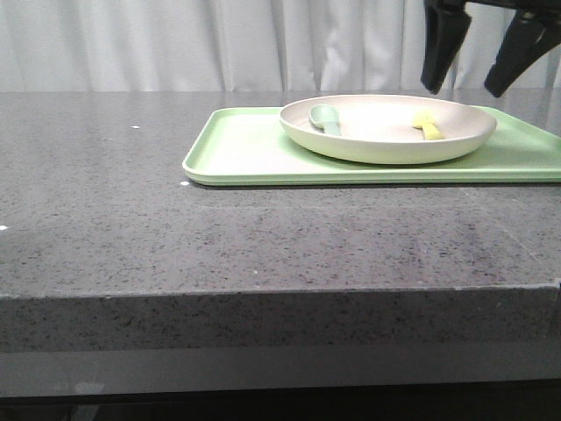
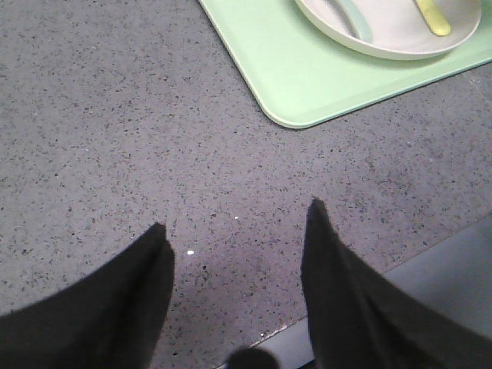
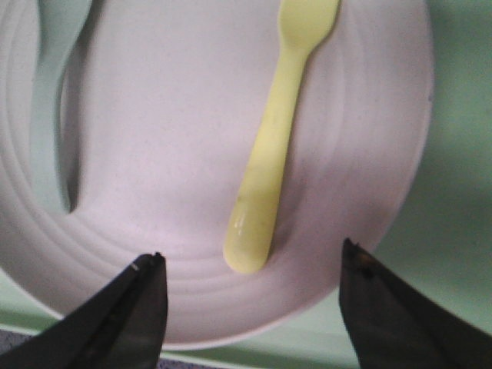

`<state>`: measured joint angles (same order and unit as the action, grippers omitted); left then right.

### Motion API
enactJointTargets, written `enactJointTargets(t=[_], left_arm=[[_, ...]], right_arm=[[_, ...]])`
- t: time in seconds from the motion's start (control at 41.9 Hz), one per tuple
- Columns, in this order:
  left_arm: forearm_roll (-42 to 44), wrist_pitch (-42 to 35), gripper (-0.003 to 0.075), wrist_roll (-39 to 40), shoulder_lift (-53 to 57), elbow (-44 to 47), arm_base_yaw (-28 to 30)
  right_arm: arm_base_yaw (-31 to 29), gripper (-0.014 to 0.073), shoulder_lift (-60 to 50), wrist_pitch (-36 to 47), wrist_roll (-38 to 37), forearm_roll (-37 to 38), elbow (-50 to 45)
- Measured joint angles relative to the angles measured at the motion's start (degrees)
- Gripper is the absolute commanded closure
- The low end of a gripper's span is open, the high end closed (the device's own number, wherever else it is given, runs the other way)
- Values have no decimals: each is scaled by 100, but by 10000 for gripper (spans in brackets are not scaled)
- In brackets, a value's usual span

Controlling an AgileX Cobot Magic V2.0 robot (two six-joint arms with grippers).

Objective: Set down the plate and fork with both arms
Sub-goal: 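Release the plate and move the right gripper over the yellow fork, then lower the right gripper and grasp the yellow fork on the plate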

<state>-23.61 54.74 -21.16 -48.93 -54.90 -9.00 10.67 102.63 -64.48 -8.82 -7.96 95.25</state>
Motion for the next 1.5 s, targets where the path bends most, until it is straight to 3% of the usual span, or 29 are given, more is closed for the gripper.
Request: enactJointTargets(t=[0.215, 0.454, 0.955, 1.338, 1.505], left_arm=[[0, 0, 342, 0, 0, 0, 0], [2, 0, 342, 0, 0, 0, 0], [12, -11, 342, 0, 0, 0, 0], [12, -11, 342, 0, 0, 0, 0], [12, 0, 342, 0, 0, 0, 0]], right_arm=[[182, 95, 839, -535, -458, 501, 1098], [221, 96, 1552, -606, -896, 659, 1977], [160, 104, 1956, -656, -1192, 693, 2069], [151, 421, 1956, -656, -1201, 693, 2069], [151, 517, 1956, -656, -1201, 682, 2069]])
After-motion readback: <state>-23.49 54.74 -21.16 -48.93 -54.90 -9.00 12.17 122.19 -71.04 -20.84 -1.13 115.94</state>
